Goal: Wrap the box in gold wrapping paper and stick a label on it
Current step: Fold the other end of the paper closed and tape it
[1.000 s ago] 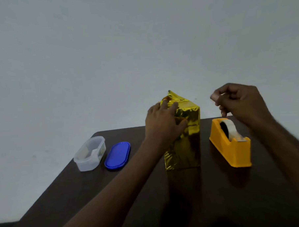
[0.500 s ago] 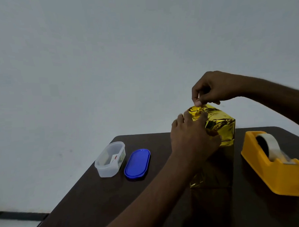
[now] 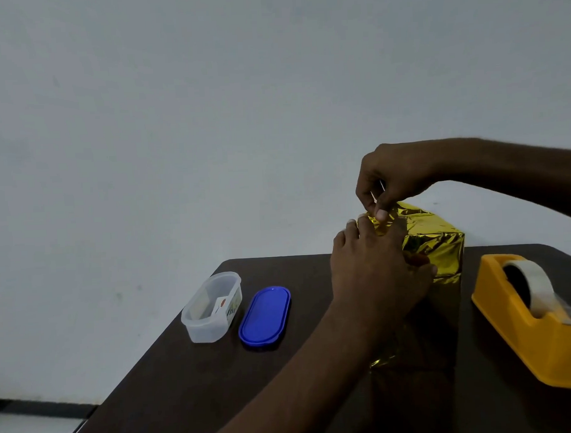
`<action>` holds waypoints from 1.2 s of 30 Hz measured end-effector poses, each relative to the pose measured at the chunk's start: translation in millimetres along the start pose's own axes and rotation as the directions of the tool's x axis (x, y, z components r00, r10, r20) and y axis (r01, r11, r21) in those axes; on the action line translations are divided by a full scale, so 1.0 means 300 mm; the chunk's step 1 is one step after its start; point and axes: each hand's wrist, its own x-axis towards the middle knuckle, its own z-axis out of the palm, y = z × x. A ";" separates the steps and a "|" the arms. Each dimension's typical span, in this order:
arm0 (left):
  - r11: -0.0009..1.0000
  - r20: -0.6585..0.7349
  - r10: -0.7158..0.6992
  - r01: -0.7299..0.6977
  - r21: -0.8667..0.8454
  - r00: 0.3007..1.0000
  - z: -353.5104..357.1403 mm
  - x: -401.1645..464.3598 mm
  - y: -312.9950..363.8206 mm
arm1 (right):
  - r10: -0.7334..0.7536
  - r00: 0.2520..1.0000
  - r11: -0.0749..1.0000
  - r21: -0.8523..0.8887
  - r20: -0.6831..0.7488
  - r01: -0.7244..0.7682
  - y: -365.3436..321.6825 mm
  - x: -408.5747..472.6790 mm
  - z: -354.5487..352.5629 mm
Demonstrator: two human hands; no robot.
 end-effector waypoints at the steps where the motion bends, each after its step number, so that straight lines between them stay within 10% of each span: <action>1: 1.000 -0.004 0.005 -0.005 0.004 1.000 0.000 -0.002 0.001 | 0.006 1.000 1.000 0.000 -0.004 -0.006 -0.004 0.005 0.002; 13: 1.000 0.034 0.016 -0.016 0.005 0.999 -0.018 0.001 -0.005 | 0.245 0.965 0.959 0.123 0.092 -0.255 0.065 0.055 0.027; 36: 1.000 0.128 -0.015 0.018 -0.023 0.992 -0.044 0.003 0.013 | 0.113 0.901 0.810 0.486 0.419 -0.327 0.098 0.068 0.070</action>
